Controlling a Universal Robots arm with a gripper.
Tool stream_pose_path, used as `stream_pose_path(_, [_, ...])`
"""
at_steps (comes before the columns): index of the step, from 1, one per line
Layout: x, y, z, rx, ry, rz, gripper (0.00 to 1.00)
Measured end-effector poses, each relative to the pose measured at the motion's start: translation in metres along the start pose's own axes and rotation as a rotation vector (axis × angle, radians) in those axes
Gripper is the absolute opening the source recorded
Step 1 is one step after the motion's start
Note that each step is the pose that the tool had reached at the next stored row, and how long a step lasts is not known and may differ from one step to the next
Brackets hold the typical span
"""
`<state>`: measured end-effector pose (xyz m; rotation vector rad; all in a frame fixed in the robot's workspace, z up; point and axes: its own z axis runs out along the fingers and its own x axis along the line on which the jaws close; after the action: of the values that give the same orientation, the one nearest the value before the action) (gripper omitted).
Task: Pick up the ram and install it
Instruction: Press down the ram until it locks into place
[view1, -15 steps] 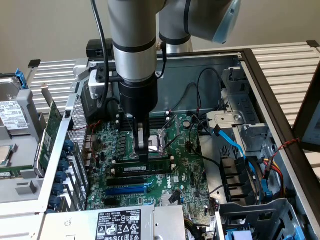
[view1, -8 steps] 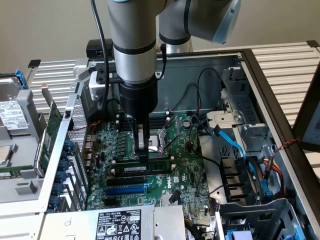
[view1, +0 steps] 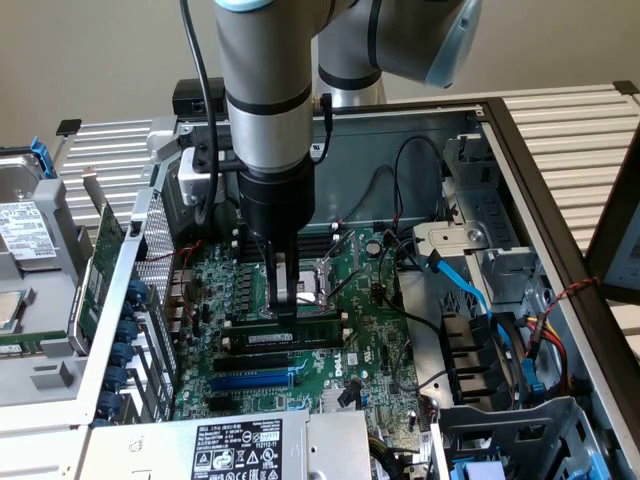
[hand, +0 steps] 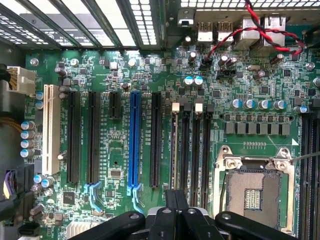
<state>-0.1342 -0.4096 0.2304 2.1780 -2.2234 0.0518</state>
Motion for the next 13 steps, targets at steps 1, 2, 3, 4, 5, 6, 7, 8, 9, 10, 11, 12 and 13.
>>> stream_pose_path(1, [0.0000, 0.0001, 0.0003, 0.0000, 0.0001, 0.000, 0.10])
stream_pose_path(2, [0.0000, 0.0001, 0.0006, 0.0000, 0.0002, 0.000, 0.10])
stream_pose_path(3, [0.0000, 0.0002, 0.0007, 0.0000, 0.0001, 0.000, 0.10])
stream_pose_path(4, [0.0000, 0.0002, 0.0008, 0.0000, 0.0000, 0.000, 0.10])
stream_pose_path(5, [0.0000, 0.0002, 0.0009, 0.0001, -0.0002, 0.000, 0.10])
stream_pose_path(6, [0.0001, 0.0002, 0.0010, 0.0001, -0.0003, 0.000, 0.10])
stream_pose_path(7, [0.0002, 0.0002, 0.0010, 0.0001, -0.0002, 0.000, 0.10])
stream_pose_path(8, [0.0004, 0.0002, 0.0010, 0.0001, -0.0002, 0.000, 0.10])
stream_pose_path(9, [0.0005, 0.0002, 0.0009, 0.0001, -0.0002, 0.000, 0.10])
stream_pose_path(10, [0.0005, 0.0002, 0.0010, 0.0001, -0.0003, 0.000, 0.10])
stream_pose_path(11, [0.0005, 0.0002, 0.0010, 0.0001, -0.0003, 0.000, 0.10])
stream_pose_path(12, [0.0006, 0.0002, 0.0010, 0.0001, -0.0002, 0.000, 0.10])
stream_pose_path(13, [0.0006, 0.0002, 0.0010, 0.0002, -0.0003, 0.000, 0.10])
